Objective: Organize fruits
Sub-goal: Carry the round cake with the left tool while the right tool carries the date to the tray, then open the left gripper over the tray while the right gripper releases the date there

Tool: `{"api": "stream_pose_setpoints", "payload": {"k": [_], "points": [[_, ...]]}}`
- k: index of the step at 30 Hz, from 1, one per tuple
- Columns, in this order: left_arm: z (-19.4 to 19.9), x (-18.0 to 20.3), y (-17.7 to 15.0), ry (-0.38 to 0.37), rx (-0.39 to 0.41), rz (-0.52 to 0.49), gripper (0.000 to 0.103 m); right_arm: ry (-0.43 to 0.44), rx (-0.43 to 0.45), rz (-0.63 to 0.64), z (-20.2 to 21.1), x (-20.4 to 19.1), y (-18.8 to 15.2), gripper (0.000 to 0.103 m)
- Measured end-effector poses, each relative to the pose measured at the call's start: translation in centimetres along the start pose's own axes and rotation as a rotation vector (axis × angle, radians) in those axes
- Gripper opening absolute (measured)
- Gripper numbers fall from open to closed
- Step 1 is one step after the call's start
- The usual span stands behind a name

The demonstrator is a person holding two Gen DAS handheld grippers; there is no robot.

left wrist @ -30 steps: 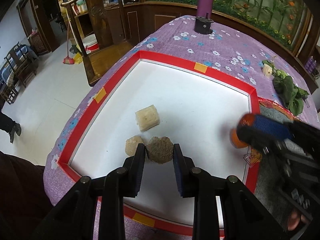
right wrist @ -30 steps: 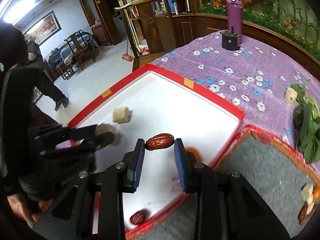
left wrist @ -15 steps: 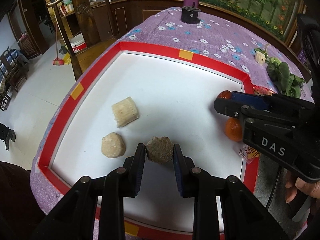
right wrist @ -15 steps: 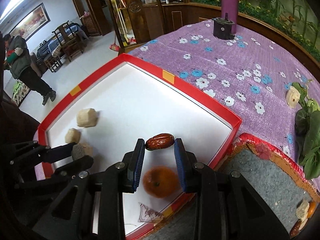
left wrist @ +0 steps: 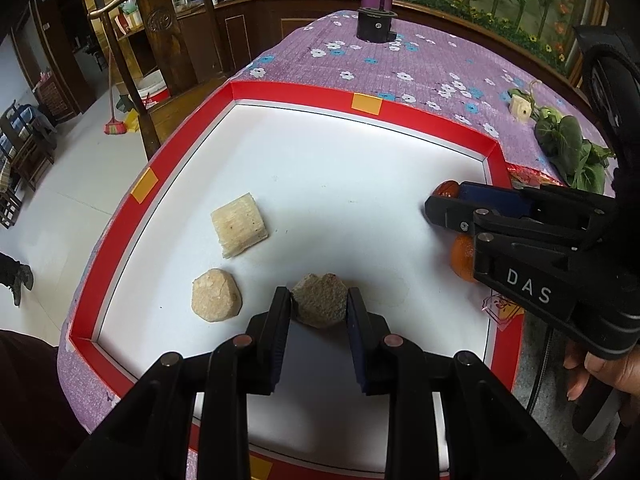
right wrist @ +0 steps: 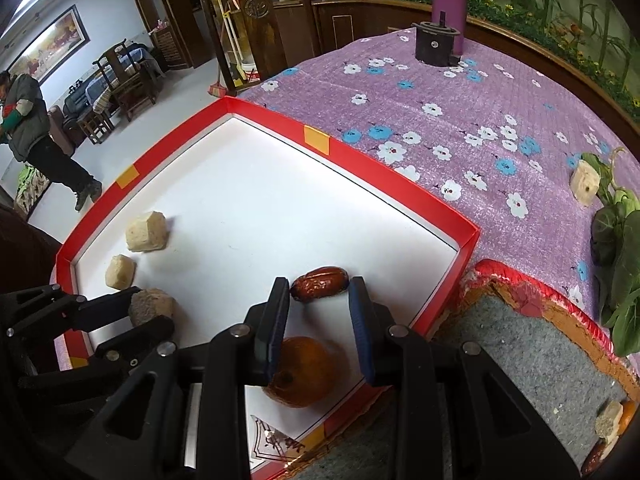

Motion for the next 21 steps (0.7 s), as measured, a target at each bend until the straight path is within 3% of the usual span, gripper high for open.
{"api": "stream_pose_setpoints", "payload": {"k": [2,5,12,21], "points": [[0.1,0.0,0.0,0.003,0.003,0.001,0.028,-0.006,0.004,0.000,0.1,0.0,-0.1,0.034],[0.3,0.0,0.0,0.000,0.009,0.001,0.030,0.002,0.011,-0.019,0.6,0.3,-0.2,0.046],[2.4,0.5,0.1,-0.002,0.065,-0.010,0.047,0.015,0.064,-0.029,3.1,0.3,-0.9,0.047],[4.6,3.8,0.5,-0.022,0.114,-0.065,0.047,0.039,0.175,-0.112,8.0,2.4,-4.5,0.047]]}}
Point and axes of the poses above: each gripper's, at about its wrist camera, not at the fingertips, and z roughly against the way its jaws point, x to its right, y to its top, the point moved 4 cm from there along -z, roughly the way its jaws point, and after that the axes turned 14 degrees about -x, right-handed, at the moved point
